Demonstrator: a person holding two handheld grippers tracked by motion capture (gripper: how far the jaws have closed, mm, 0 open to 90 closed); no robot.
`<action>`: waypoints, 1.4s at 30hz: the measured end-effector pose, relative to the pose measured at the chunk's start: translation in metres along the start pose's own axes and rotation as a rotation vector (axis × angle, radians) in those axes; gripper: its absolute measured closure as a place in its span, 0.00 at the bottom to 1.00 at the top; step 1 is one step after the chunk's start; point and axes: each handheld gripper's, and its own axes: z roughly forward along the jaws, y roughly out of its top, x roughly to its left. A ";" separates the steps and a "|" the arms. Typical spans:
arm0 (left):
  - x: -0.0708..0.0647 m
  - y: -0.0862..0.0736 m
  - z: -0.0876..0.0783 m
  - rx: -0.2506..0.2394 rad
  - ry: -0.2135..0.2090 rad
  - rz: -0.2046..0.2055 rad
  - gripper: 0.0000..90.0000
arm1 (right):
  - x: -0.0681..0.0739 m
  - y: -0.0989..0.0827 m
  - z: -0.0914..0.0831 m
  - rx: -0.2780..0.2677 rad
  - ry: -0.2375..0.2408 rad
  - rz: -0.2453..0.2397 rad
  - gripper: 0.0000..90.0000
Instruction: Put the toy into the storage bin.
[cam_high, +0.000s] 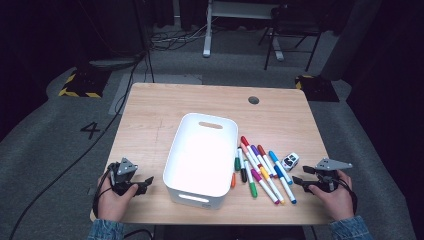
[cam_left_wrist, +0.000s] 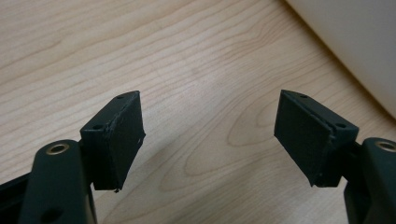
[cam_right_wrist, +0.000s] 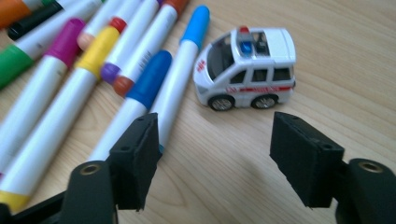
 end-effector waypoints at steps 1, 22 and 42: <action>0.000 -0.001 0.002 -0.005 0.009 -0.001 0.26 | 0.003 0.002 -0.001 -0.006 0.004 0.006 0.43; -0.005 -0.004 0.011 -0.001 0.036 -0.023 0.22 | 0.030 0.025 0.016 0.091 0.011 0.011 0.79; -0.003 -0.004 0.012 -0.002 0.014 -0.008 0.21 | 0.025 0.027 0.034 0.153 -0.026 0.023 0.80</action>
